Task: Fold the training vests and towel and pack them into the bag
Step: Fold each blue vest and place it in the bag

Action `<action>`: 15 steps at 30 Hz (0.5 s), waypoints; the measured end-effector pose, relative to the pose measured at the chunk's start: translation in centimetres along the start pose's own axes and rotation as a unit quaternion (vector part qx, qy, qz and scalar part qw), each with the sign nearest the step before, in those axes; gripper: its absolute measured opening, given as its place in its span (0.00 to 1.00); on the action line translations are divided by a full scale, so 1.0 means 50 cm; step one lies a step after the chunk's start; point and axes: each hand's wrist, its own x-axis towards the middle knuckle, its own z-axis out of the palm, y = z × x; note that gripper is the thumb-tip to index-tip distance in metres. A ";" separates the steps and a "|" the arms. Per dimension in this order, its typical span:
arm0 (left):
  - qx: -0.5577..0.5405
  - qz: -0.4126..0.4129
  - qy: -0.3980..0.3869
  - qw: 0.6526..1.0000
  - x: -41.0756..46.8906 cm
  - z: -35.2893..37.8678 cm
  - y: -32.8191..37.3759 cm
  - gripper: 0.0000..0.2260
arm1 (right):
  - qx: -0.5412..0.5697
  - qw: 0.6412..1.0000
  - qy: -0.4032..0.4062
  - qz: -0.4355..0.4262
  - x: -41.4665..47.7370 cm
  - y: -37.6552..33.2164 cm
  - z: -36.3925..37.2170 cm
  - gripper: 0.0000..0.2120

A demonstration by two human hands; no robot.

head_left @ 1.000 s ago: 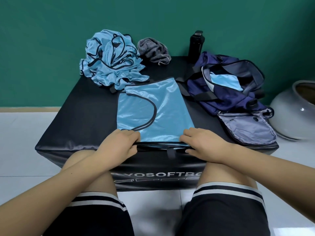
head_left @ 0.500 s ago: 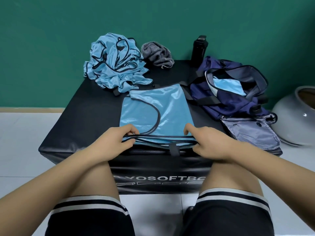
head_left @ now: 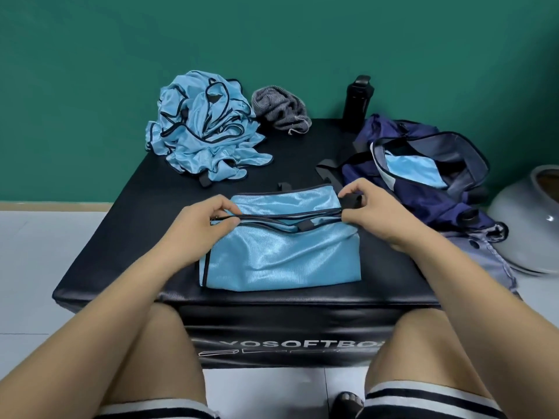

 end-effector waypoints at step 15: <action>0.000 -0.065 0.092 0.994 0.238 0.079 -0.082 0.03 | -0.073 0.977 0.200 -0.010 0.187 0.084 0.133 0.26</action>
